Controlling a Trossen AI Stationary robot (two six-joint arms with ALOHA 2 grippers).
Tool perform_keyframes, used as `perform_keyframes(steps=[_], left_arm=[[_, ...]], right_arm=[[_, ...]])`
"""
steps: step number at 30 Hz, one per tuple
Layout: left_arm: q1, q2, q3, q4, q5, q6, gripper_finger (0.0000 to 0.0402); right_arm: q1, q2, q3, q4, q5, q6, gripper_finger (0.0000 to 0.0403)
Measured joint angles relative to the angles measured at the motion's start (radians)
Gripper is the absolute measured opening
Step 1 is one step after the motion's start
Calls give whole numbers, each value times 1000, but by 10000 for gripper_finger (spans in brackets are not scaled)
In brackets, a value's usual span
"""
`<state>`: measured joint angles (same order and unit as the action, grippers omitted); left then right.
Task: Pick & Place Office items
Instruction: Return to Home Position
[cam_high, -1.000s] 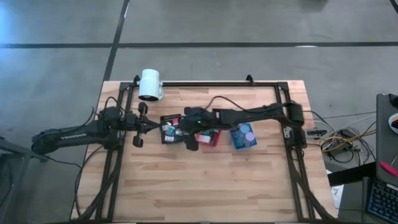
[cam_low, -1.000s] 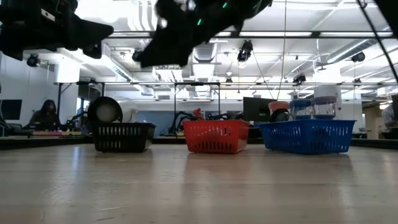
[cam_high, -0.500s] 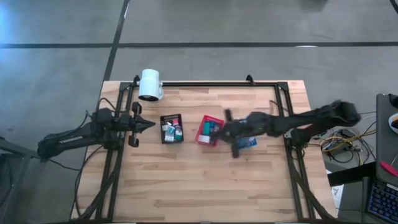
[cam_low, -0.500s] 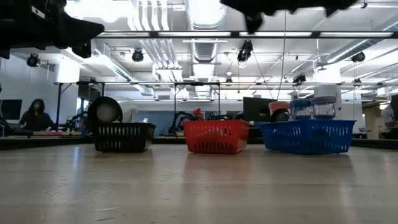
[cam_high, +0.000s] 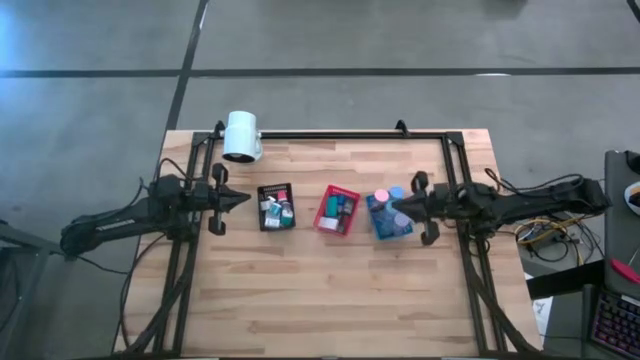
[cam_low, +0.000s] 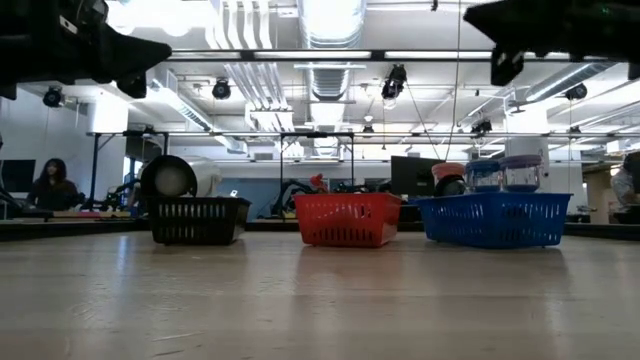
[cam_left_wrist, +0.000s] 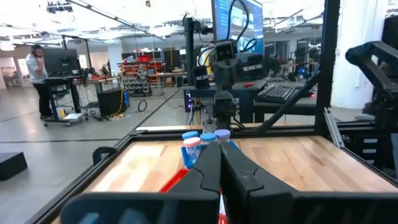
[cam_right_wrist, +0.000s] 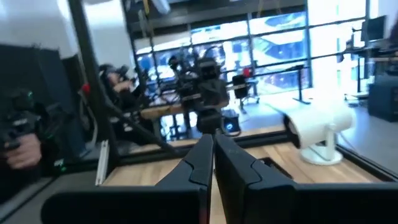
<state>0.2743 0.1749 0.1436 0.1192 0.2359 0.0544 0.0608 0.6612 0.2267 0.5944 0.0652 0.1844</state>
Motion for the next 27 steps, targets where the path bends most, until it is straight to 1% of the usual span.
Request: perform_keyframes(steps=[5,9,11,12,15,19,25,27], left_arm=[[0,-10,6,-6,-19,-4,2],[0,-37,28,-72,-60,-2,2],[0,-56,27,-88,-65,15,2],[0,-67,17,-73,-64,23,2],[-1,-96,-48,47,-42,18,2],[3,-110,-129,110,-41,9,2],[4,-110,-129,110,-42,27,2],[4,-111,-116,81,-71,34,2]], right_arm=[[8,-124,-75,-16,4,1,12],[14,-204,-116,-14,8,-12,12],[16,-248,-136,-15,5,-27,12],[16,-266,-146,-14,6,-33,12],[15,-312,-178,-11,10,-55,12],[15,-350,-217,-15,10,-83,12],[15,-361,-218,-37,9,-83,12],[15,-373,-218,-39,9,-83,13]])
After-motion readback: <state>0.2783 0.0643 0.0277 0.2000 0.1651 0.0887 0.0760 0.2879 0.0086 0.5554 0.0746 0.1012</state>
